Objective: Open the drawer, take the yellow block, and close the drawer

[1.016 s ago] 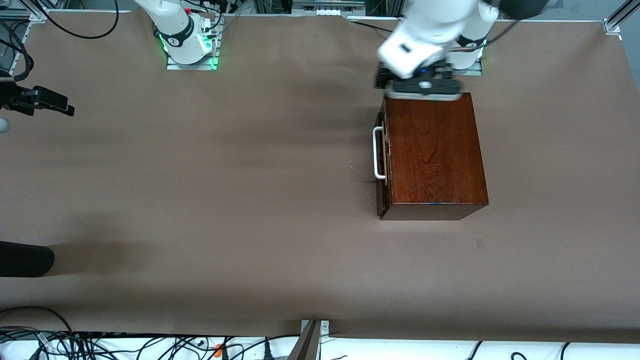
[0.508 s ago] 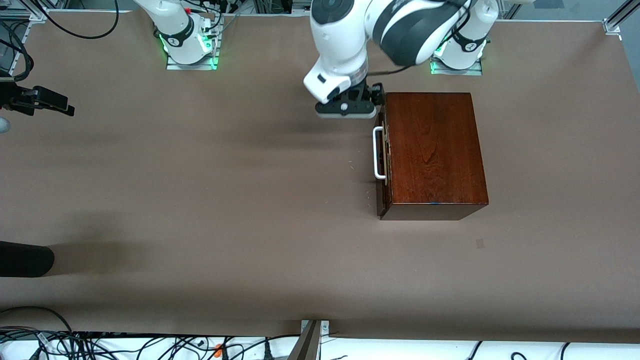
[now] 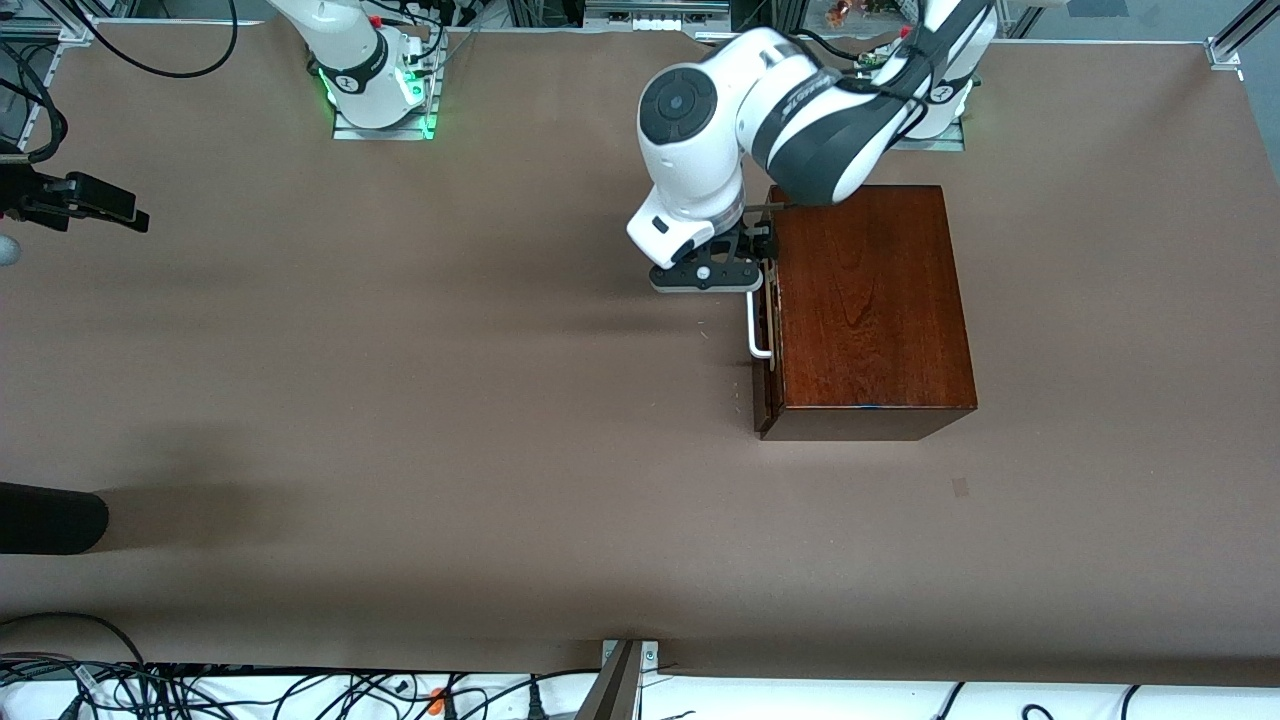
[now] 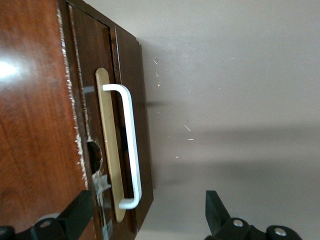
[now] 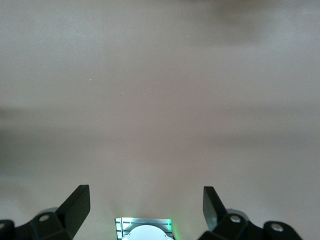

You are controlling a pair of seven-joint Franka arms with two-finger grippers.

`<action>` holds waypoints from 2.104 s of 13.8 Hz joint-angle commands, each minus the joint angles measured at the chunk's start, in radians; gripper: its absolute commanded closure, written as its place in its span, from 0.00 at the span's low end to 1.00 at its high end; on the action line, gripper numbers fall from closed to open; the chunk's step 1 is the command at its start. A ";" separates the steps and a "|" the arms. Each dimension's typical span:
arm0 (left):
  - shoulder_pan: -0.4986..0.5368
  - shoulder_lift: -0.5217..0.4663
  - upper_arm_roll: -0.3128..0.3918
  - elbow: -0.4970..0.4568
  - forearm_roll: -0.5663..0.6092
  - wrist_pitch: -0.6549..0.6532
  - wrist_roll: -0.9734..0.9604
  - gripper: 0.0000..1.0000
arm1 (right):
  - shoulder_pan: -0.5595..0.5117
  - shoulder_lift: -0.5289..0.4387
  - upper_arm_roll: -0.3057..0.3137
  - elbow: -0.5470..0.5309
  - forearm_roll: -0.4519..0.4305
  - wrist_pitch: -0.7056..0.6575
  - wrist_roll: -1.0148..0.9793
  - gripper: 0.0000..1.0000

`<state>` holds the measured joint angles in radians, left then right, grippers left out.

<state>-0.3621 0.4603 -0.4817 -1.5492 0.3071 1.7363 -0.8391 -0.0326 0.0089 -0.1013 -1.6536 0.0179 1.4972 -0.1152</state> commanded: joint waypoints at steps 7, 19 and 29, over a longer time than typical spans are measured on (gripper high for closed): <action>0.003 0.080 -0.002 -0.063 0.105 0.066 -0.014 0.00 | -0.007 -0.006 0.003 -0.005 0.000 -0.009 -0.011 0.00; -0.008 0.156 0.023 -0.051 0.164 0.123 -0.080 0.00 | -0.007 -0.006 0.003 -0.005 0.000 -0.009 -0.012 0.00; -0.073 0.207 0.021 0.043 0.162 0.128 -0.172 0.00 | -0.009 -0.006 0.002 -0.006 0.000 -0.009 -0.012 0.00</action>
<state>-0.3963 0.6194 -0.4581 -1.5800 0.4381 1.8665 -0.9639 -0.0327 0.0089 -0.1019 -1.6538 0.0179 1.4970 -0.1152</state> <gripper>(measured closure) 0.000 0.000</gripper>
